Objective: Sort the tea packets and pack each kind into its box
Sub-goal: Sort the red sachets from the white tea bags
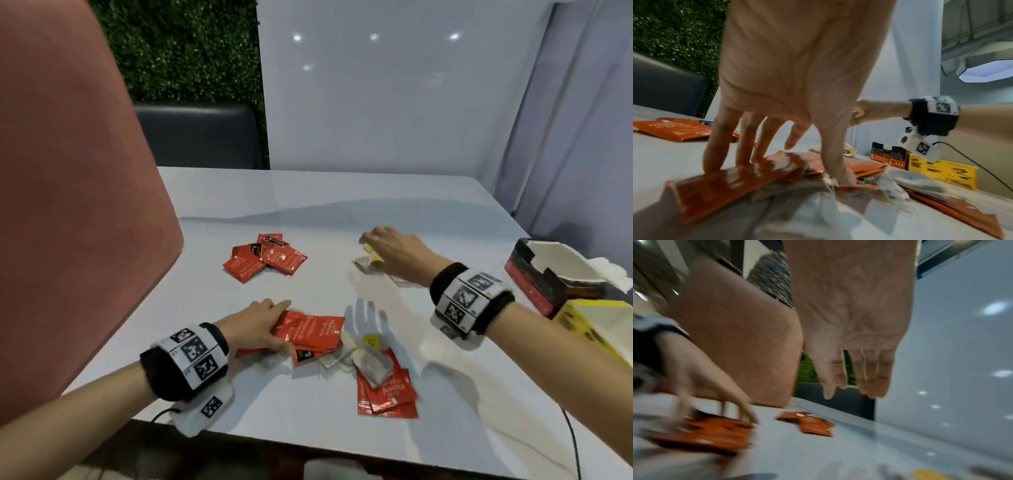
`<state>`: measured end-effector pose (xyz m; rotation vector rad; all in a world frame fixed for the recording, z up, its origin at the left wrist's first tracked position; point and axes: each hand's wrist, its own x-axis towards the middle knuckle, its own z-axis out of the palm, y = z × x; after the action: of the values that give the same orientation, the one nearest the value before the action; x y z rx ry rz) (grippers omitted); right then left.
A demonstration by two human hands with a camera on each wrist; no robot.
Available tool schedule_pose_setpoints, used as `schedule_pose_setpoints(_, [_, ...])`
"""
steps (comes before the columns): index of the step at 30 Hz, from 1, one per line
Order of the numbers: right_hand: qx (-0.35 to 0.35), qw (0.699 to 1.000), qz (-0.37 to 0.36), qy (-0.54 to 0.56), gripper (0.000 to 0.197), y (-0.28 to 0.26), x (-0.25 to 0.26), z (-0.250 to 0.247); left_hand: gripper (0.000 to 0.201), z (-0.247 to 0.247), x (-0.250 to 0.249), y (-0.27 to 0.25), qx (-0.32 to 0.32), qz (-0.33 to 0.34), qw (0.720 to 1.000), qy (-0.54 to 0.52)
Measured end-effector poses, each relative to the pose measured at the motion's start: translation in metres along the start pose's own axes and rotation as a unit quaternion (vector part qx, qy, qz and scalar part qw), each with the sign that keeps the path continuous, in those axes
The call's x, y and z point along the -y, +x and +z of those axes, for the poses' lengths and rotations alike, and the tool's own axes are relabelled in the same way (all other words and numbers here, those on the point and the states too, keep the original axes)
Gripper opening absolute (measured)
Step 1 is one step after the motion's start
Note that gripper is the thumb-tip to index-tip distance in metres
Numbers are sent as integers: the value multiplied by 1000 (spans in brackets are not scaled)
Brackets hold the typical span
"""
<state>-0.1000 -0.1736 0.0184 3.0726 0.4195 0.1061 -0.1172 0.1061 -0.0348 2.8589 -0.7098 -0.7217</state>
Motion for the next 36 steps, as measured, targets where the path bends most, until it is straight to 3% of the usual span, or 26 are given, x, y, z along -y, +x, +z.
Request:
schedule_pose_setpoints(3, [87, 987, -114, 78, 44, -19, 55, 5, 80, 4, -2, 0, -44, 15, 999, 1])
schedule_pose_setpoints(6, [175, 971, -132, 98, 59, -21, 94, 20, 74, 0, 0, -4, -48, 21, 998, -30])
schedule_pose_setpoints(9, [206, 968, -128, 56, 75, -18, 116, 32, 68, -1, 3, -7, -55, 26, 997, -57])
schedule_pose_setpoints(14, [194, 972, -108, 79, 70, -20, 122, 32, 60, -7, 13, -12, -57, 43, 991, -110])
schedule_pose_setpoints(18, [182, 975, -105, 73, 47, -26, 117, 28, 55, -6, 16, -14, -64, 37, 991, -116])
schedule_pose_setpoints(21, [137, 980, -125, 78, 28, -25, 113, 29, 37, -6, 13, -13, -122, 25, 983, -137])
schedule_pose_setpoints(25, [89, 979, -115, 141, 21, -15, 101, 17, 24, -10, 27, -15, -186, 7, 952, -241])
schedule_pose_setpoints(28, [43, 967, -70, 241, 16, -2, 82, 4, 26, -13, 45, -23, -203, -7, 900, -386])
schedule_pose_setpoints(30, [22, 919, -6, 394, 13, 7, 68, 1, 30, -13, 57, -30, -219, -13, 860, -460])
schedule_pose_setpoints(32, [24, 818, 62, 571, 14, 16, 62, 1, 35, -11, 66, -38, -228, -14, 822, -522])
schedule_pose_setpoints(34, [41, 729, 122, 672, 18, 34, 59, 5, 45, -6, 72, -45, -227, -13, 794, -563])
schedule_pose_setpoints(36, [59, 689, 149, 707, 13, 57, 62, 8, 51, -1, 76, -51, -217, -11, 773, -596])
